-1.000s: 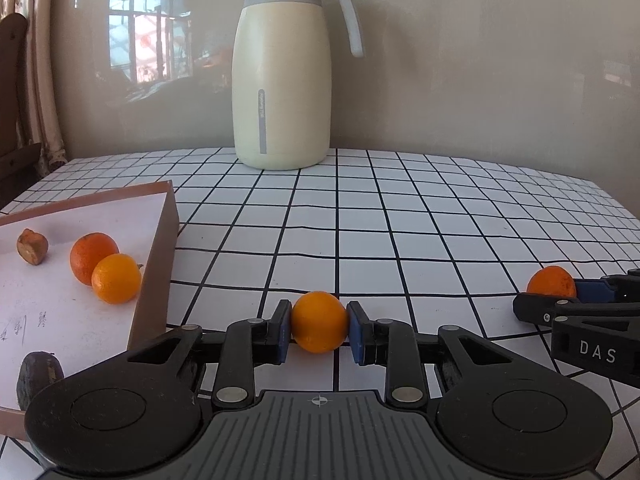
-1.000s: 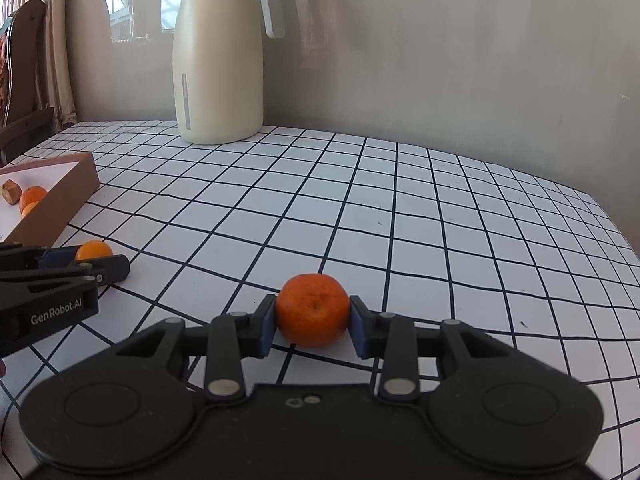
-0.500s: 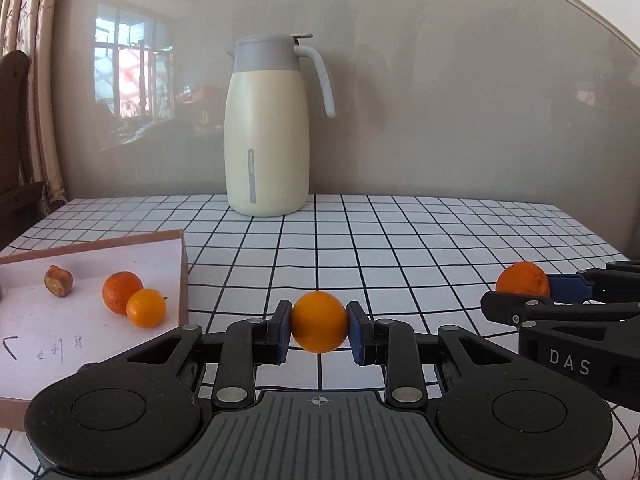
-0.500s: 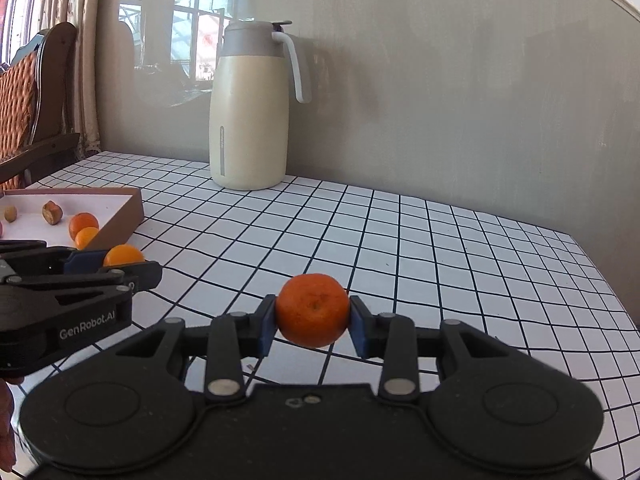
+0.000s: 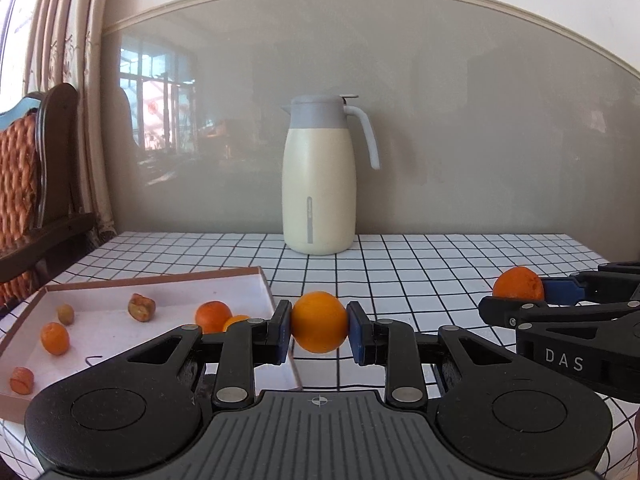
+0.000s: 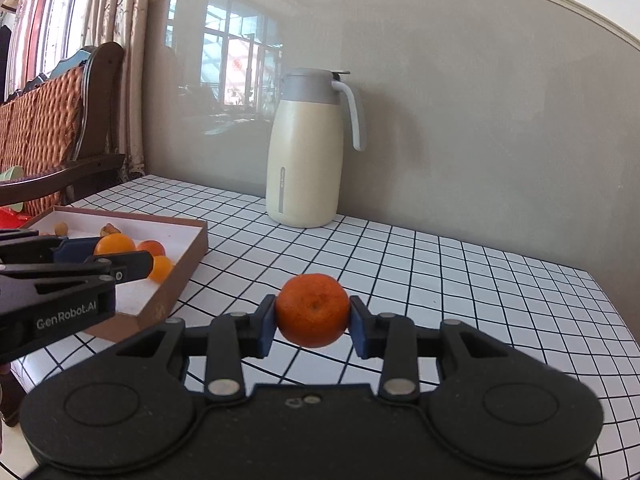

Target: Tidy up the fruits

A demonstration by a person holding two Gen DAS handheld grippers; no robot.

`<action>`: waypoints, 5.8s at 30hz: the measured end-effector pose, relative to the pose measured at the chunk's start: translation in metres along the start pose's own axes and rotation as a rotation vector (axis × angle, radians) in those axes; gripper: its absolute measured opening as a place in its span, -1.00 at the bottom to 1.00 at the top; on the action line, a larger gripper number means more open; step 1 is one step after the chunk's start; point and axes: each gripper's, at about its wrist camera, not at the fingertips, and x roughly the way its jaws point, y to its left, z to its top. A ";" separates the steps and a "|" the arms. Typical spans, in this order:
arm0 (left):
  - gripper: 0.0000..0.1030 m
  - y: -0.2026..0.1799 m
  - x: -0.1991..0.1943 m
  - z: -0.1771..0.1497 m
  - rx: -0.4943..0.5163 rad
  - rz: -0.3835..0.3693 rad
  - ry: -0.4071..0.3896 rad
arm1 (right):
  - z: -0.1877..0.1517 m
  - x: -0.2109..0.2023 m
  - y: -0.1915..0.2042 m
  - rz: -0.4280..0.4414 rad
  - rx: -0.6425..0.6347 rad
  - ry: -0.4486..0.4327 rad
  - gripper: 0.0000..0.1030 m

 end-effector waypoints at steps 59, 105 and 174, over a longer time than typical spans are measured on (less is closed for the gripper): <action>-0.42 0.229 0.012 0.009 -0.089 0.338 -0.078 | 0.071 0.081 0.167 0.247 -0.115 -0.121 -0.44; 1.00 0.163 -0.116 -0.011 -0.110 0.272 -0.112 | 0.034 -0.051 0.096 0.143 -0.074 -0.142 0.88; 1.00 0.136 -0.161 -0.051 -0.130 0.227 -0.164 | -0.028 -0.108 0.069 0.014 -0.061 -0.140 0.88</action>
